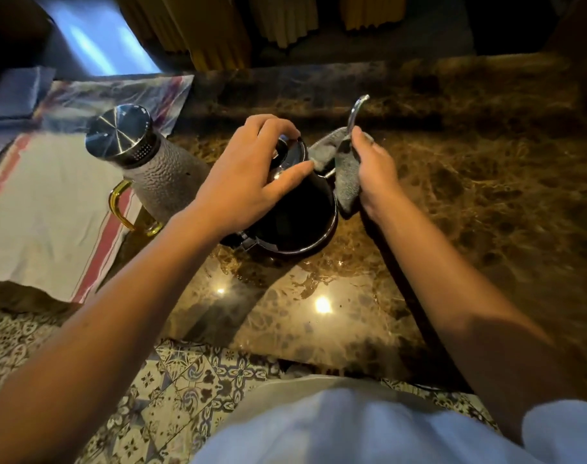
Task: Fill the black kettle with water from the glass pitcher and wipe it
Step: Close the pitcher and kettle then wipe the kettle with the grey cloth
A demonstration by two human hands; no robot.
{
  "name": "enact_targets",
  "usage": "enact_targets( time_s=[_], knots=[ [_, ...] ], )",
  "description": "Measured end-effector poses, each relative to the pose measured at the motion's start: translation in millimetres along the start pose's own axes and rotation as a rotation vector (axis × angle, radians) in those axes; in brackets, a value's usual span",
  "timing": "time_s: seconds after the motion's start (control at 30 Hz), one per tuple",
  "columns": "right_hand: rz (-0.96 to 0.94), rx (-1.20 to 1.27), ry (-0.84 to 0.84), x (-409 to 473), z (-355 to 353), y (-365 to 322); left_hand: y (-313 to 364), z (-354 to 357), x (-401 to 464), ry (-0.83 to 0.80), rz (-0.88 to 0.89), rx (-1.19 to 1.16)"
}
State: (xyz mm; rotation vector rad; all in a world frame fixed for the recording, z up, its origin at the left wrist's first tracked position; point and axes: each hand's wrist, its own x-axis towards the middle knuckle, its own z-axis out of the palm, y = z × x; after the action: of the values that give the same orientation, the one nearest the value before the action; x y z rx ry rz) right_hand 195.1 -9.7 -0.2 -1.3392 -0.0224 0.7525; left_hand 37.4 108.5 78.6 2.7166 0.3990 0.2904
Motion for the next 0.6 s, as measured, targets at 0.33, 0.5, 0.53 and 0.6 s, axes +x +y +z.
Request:
enact_targets(
  time_s=[0.33,0.5,0.53,0.6],
  knots=[
    [0.016,0.077,0.134,-82,-54,45,3,7,-1,0.051,0.049,-0.094],
    [-0.078,0.016,0.125,-110,-50,53,6,4,-4,0.05,0.017,-0.055],
    [-0.083,0.003,0.109,-116,-49,54,8,4,-4,0.066,-0.002,-0.026],
    [-0.09,-0.001,0.041,-128,-45,55,14,3,-5,0.093,-0.029,0.033]
  ],
)
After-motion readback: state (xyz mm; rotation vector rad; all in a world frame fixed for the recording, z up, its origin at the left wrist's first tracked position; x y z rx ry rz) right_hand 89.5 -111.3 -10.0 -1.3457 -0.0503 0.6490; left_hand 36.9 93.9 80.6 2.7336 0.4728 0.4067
